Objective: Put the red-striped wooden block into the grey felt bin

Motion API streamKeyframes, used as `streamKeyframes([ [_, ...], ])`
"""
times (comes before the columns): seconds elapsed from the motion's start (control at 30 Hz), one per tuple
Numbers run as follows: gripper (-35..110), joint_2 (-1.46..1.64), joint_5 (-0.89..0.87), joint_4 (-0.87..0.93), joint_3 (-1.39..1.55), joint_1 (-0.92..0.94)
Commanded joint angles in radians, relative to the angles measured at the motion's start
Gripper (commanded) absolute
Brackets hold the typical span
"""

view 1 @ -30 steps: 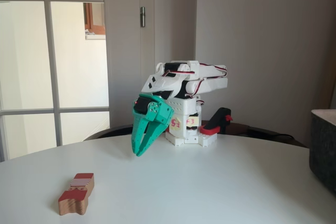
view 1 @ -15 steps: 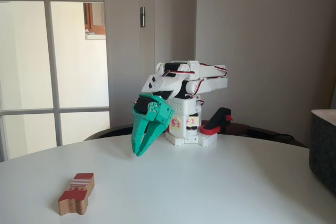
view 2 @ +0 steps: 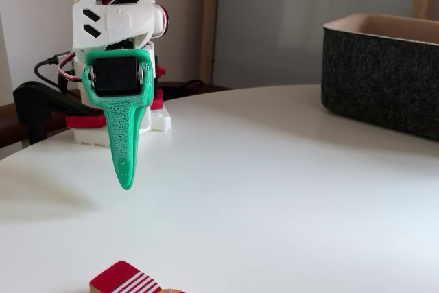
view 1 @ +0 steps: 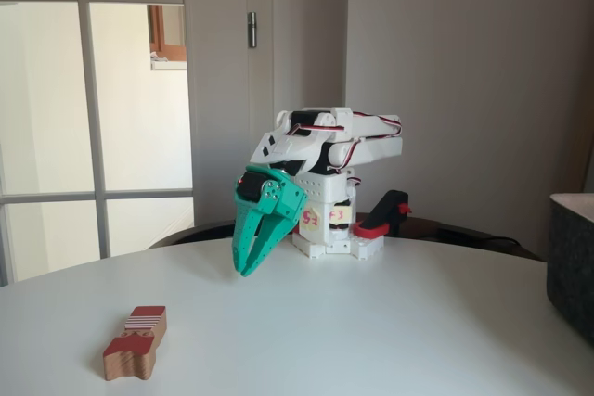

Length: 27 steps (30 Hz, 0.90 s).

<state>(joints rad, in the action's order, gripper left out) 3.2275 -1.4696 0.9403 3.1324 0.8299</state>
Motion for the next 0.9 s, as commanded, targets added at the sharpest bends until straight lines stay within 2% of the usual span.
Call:
streamKeyframes([
  [0.0, 0, 0.029, -0.011, -0.005, 0.012, 0.009],
  [0.43, 1, 0.029, -0.098, -0.034, -0.015, 0.028],
  [0.67, 1, 0.017, -0.252, -0.046, -0.252, -0.002],
  [0.87, 2, -0.112, -0.302, -0.273, -0.433, -0.058],
])
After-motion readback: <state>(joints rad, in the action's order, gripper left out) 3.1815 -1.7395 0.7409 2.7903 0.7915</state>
